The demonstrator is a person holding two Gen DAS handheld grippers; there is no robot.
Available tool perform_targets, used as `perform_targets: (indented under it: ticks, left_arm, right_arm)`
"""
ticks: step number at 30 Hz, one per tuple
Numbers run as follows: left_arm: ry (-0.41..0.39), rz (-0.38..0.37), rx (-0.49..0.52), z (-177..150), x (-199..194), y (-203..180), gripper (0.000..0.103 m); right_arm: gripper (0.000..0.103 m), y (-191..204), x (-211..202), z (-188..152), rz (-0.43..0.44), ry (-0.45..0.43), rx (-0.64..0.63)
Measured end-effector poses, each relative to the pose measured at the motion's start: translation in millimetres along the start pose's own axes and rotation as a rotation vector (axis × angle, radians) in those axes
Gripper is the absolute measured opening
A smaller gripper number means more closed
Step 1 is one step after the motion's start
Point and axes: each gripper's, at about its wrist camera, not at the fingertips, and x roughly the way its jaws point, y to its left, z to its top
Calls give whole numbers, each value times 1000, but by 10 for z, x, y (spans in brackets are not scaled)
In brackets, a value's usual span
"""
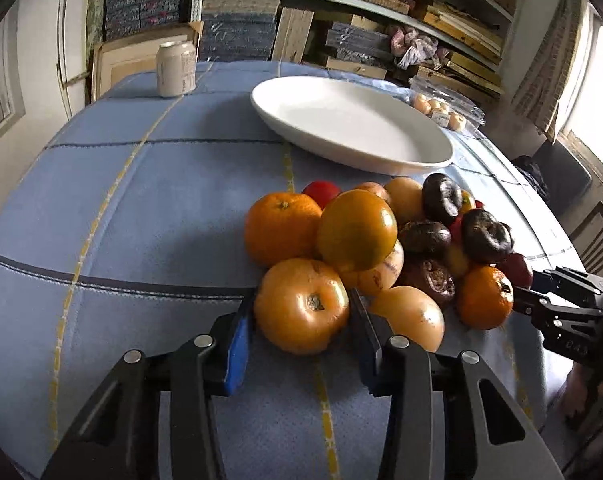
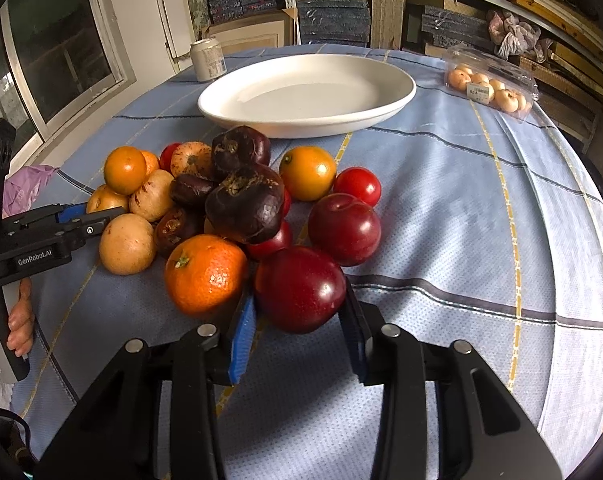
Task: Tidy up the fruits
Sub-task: 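Grasp an orange fruit with the left tool while the right tool grasps a red plum, then carry both fruits over the white plate and open both tools to drop them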
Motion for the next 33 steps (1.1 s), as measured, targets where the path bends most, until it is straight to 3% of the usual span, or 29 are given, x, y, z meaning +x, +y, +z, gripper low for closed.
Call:
perform_targets:
  ticks: [7, 13, 18, 23, 28, 33]
  left_arm:
    - [-163, -27, 27, -34, -385, -74, 44]
    - [-139, -33, 15, 163, -459, -134, 44]
    - [-133, -24, 48, 687, -337, -288, 44]
    - [-104, -11, 40, 1064, 96, -381, 44]
    - [-20, -18, -17, 1251, 614, -319, 44]
    - [-10, -17, -12, 1301, 765, -276, 45]
  right_arm:
    - [38, -59, -219, -6, -4, -83, 37]
    - [38, -136, -477, 143, 15, -133, 70]
    - [38, -110, -633, 712, -16, -200, 37]
    - [38, -161, -154, 1236, -19, -167, 54]
    - [38, -277, 387, 1389, -12, -84, 87]
    - [40, -370, 659, 1430, -23, -39, 89]
